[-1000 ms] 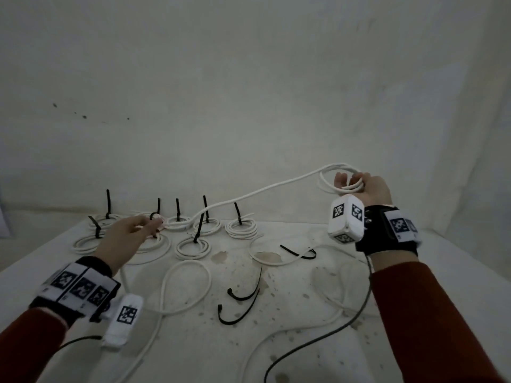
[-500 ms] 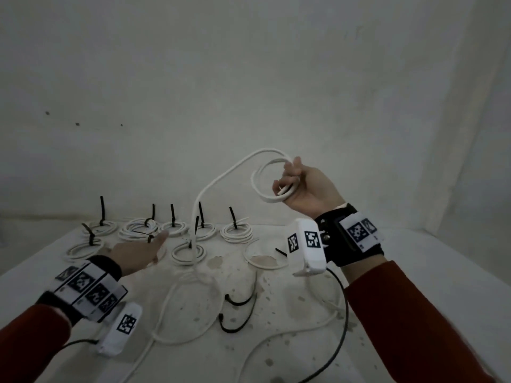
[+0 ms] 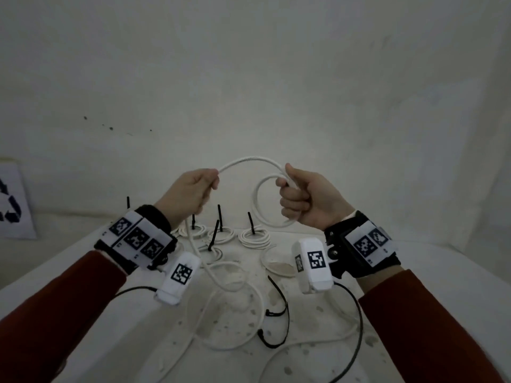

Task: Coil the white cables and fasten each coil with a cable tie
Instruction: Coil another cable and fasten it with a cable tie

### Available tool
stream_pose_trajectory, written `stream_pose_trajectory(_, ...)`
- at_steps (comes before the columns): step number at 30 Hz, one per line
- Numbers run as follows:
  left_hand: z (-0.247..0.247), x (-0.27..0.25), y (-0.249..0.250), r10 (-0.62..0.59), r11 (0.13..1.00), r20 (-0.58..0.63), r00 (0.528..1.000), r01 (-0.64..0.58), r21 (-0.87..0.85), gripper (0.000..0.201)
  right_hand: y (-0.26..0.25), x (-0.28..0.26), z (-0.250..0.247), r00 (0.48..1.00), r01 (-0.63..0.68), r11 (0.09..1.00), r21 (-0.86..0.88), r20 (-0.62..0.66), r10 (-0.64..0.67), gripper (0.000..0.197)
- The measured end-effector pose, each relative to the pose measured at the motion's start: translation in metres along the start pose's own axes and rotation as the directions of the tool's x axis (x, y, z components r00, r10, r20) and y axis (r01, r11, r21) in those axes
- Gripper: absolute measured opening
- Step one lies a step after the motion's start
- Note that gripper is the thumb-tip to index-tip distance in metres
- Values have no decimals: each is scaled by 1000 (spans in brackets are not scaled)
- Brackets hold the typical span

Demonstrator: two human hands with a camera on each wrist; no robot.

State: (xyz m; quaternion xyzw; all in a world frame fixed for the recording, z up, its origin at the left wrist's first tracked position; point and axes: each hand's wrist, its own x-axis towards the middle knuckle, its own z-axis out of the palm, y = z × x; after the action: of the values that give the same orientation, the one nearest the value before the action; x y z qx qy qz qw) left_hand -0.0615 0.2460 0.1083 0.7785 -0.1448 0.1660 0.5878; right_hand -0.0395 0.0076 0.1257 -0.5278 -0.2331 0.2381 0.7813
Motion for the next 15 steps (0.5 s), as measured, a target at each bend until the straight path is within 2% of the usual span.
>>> stream_pose_trajectory(1,-4,6,1,20,998,-30,999,-18,58,36,-1,-5,-1,998,-29,999,-17,52,30,41)
stream_pose_trajectory(3,-7,12,0,18,985,1,1000,-18,173,38,-2,-11,-4,989,-9,999,38,147,4,44)
stream_pose_trajectory(6,8,8,-4,-18,966,110,994,-11,257,40,-5,-14,-6,952,84,941,329,252,-173,39)
stream_pose_trajectory(8,22,3,-7,-17,966,120,993,-15,259,39,-8,-13,-6,929,200,842,500,175,-325,35)
stream_pose_trajectory(11,31,-5,-11,-41,990,93,995,28,139,35,-21,-16,-6,858,424,682,596,-24,-513,32)
stream_pose_trajectory(13,27,-8,-14,-53,994,68,996,46,103,34,-36,-21,-12,795,537,555,636,-160,-586,26)
stream_pose_trajectory(15,20,-9,-17,-38,988,67,997,27,153,34,-52,-25,-21,744,602,431,672,-278,-607,20)
